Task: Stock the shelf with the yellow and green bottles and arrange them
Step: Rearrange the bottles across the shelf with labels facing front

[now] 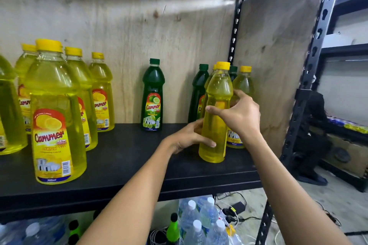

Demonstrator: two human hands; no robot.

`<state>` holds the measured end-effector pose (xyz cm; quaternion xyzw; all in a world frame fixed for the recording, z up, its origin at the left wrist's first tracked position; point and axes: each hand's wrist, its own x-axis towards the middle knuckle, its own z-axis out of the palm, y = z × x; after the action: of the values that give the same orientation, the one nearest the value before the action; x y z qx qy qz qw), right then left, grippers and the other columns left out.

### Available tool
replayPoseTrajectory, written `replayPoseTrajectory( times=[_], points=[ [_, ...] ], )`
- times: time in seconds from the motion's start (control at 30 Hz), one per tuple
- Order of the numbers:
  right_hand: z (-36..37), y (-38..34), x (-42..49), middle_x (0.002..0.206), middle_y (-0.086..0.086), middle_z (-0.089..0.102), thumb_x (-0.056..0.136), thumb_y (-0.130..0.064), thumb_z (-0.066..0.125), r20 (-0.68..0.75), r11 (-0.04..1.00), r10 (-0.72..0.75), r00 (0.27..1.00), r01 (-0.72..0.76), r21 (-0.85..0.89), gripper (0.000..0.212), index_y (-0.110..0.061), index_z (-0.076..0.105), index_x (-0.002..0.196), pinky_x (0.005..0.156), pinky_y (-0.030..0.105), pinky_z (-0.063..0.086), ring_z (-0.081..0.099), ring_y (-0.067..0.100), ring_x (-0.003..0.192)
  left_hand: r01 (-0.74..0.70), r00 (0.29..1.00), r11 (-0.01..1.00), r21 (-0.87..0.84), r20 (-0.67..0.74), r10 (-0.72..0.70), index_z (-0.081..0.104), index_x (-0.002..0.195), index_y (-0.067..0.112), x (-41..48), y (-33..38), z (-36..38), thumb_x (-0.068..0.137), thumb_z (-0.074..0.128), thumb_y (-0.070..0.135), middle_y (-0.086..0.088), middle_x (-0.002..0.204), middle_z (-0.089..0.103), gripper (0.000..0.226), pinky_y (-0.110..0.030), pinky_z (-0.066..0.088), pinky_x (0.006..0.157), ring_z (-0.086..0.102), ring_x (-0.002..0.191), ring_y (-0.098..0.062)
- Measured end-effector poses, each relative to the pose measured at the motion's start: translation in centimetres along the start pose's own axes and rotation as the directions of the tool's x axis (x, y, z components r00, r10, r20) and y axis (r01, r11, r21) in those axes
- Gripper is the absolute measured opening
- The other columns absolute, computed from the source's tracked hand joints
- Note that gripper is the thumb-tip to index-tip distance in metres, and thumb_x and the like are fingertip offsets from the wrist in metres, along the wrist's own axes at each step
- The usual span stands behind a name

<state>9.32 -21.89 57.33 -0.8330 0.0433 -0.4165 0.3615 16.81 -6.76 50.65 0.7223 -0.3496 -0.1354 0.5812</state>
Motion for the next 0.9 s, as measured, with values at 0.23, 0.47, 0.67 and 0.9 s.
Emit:
replayPoseTrajectory(
  times=[0.23, 0.47, 0.67, 0.9],
  points=[
    [-1.2, -0.7, 0.1, 0.122, 0.005, 0.062, 0.052, -0.047, 0.095, 0.212, 0.948, 0.148, 0.966, -0.2, 0.248, 0.1, -0.024, 0.042, 0.133, 0.087, 0.043, 0.058, 0.065, 0.022, 0.105, 0.134, 0.968, 0.955, 0.266, -0.242, -0.068, 0.033, 0.146, 0.034, -1.5, -0.7, 2.9, 0.039, 0.089, 0.066, 0.002, 0.145, 0.044, 0.125, -0.042, 0.044, 0.108, 0.049, 0.129, -0.017],
    [-3.3, -0.7, 2.6, 0.109, 0.002, 0.074, 0.064, -0.013, 0.092, 0.446, 0.891, 0.064, 0.893, -0.253, 0.378, 0.091, -0.024, 0.047, 0.143, 0.097, 0.05, 0.055, 0.071, 0.025, 0.102, 0.254, 0.883, 0.884, 0.392, -0.466, -0.048, 0.034, 0.13, 0.027, -2.5, -1.2, 5.0, 0.038, 0.084, 0.071, 0.004, 0.137, 0.045, 0.113, -0.033, 0.046, 0.098, 0.05, 0.123, -0.016],
    [-2.9, -1.1, 1.5, 0.111, -0.003, 0.071, 0.061, -0.032, 0.095, 0.313, 0.949, 0.066, 0.947, -0.156, 0.272, 0.095, -0.027, 0.044, 0.142, 0.086, 0.04, 0.06, 0.07, 0.017, 0.099, 0.259, 0.906, 0.897, 0.358, -0.412, -0.097, 0.033, 0.139, 0.03, -2.8, -0.9, 4.9, 0.054, 0.087, 0.058, 0.002, 0.139, 0.042, 0.104, -0.042, 0.043, 0.107, 0.048, 0.127, -0.021],
    [-1.4, -2.2, -0.7, 0.122, 0.005, 0.064, 0.053, -0.059, 0.091, 0.077, 0.987, 0.069, 0.995, -0.079, 0.14, 0.106, -0.02, 0.044, 0.139, 0.094, 0.044, 0.055, 0.062, 0.023, 0.113, 0.146, 0.925, 0.928, 0.343, -0.38, -0.005, 0.044, 0.129, 0.027, -3.8, -0.5, 5.1, 0.053, 0.087, 0.057, 0.008, 0.124, 0.062, 0.093, -0.036, 0.051, 0.097, 0.061, 0.112, -0.013]
  ],
)
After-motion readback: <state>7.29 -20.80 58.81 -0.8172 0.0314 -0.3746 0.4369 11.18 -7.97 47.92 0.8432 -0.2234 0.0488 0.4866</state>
